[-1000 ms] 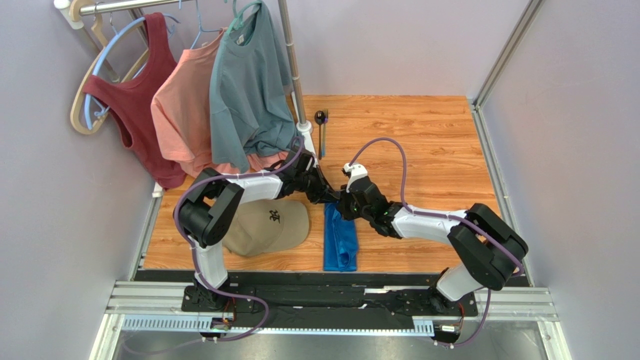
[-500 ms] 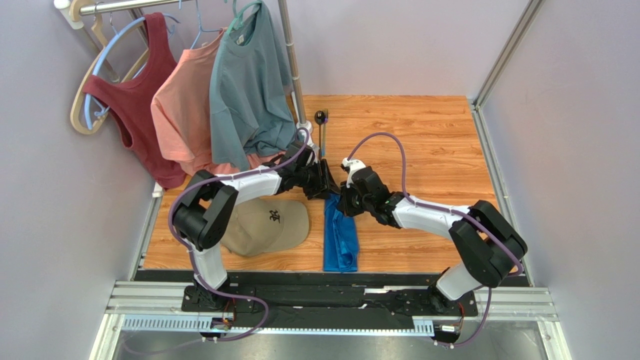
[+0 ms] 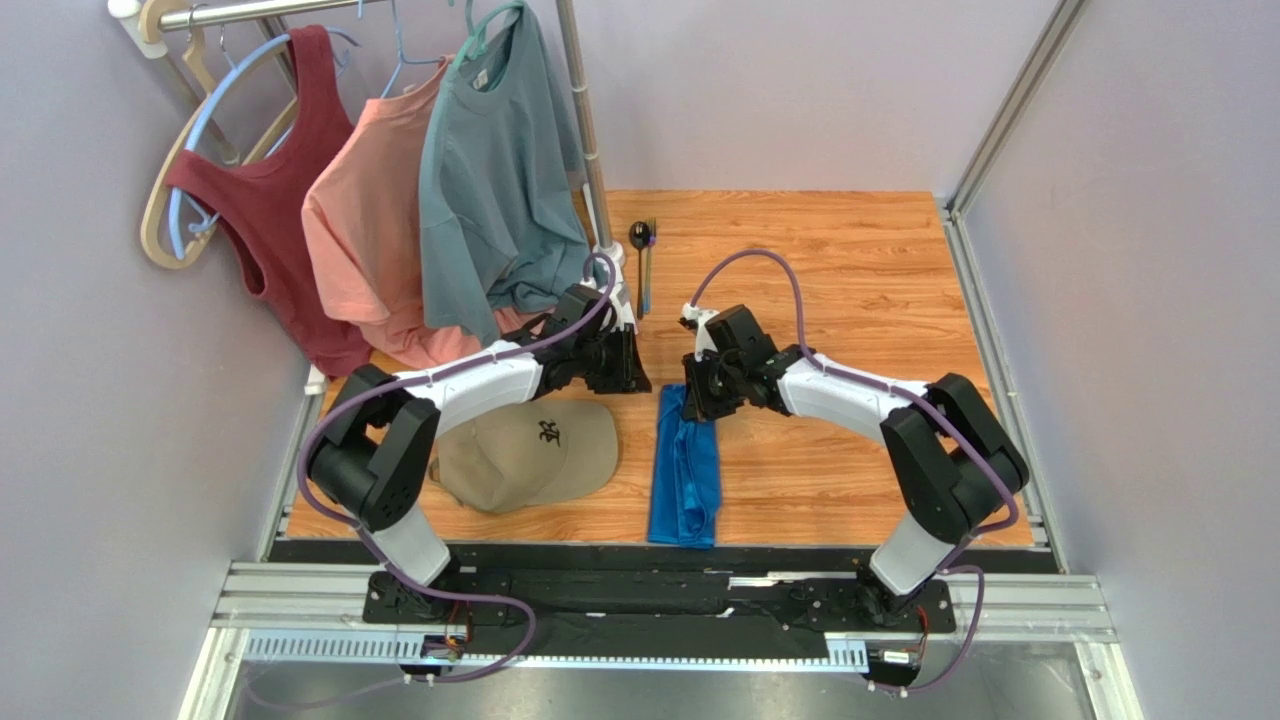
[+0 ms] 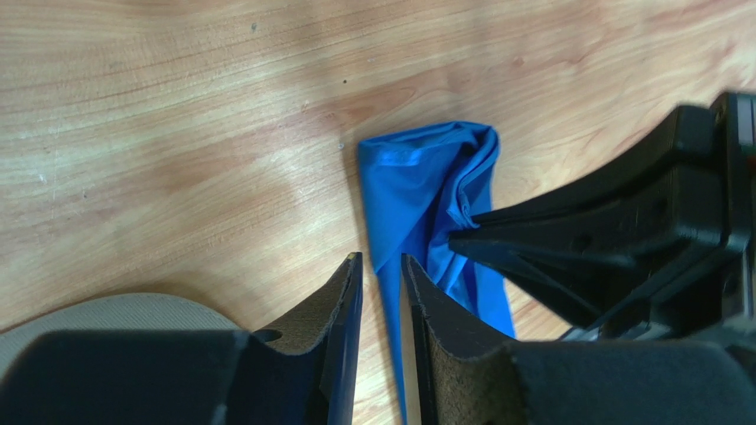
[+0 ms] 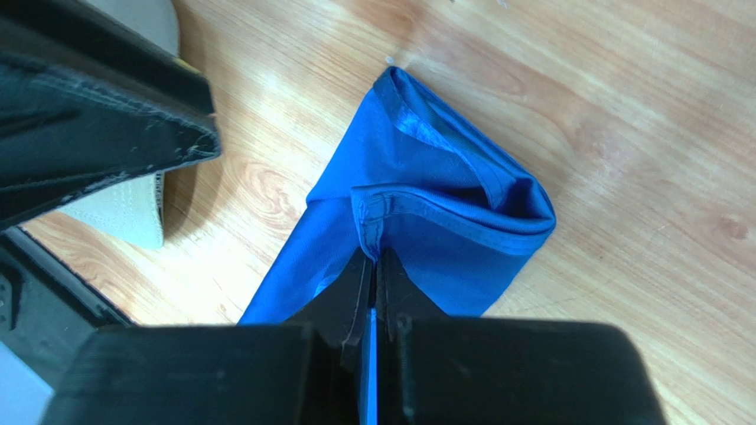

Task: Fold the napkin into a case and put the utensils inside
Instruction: Stuff the top corner of the smaller-rectangle-folded napkin into the folded napkin.

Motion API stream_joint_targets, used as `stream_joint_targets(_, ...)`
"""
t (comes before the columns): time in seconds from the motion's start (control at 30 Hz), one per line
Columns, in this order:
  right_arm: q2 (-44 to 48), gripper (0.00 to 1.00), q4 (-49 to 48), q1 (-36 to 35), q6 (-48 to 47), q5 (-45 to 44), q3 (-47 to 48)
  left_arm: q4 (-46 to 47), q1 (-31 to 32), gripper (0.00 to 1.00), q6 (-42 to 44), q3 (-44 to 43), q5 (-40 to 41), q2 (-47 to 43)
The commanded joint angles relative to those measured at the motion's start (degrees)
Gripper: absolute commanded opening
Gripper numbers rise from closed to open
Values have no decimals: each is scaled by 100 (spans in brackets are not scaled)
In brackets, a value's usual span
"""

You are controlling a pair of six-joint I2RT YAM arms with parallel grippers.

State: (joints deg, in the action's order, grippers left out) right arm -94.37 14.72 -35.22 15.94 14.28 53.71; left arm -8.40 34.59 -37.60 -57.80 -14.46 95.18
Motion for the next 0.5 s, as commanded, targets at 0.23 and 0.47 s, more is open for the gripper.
stream_joint_targets(0.23,-161,0,470,244,128,812,262,488,795,35,1097,-126,690,396)
stream_joint_targets(0.47,-20,0,506,595,435,1181,131,620,1050,36,1379,-320,962,616)
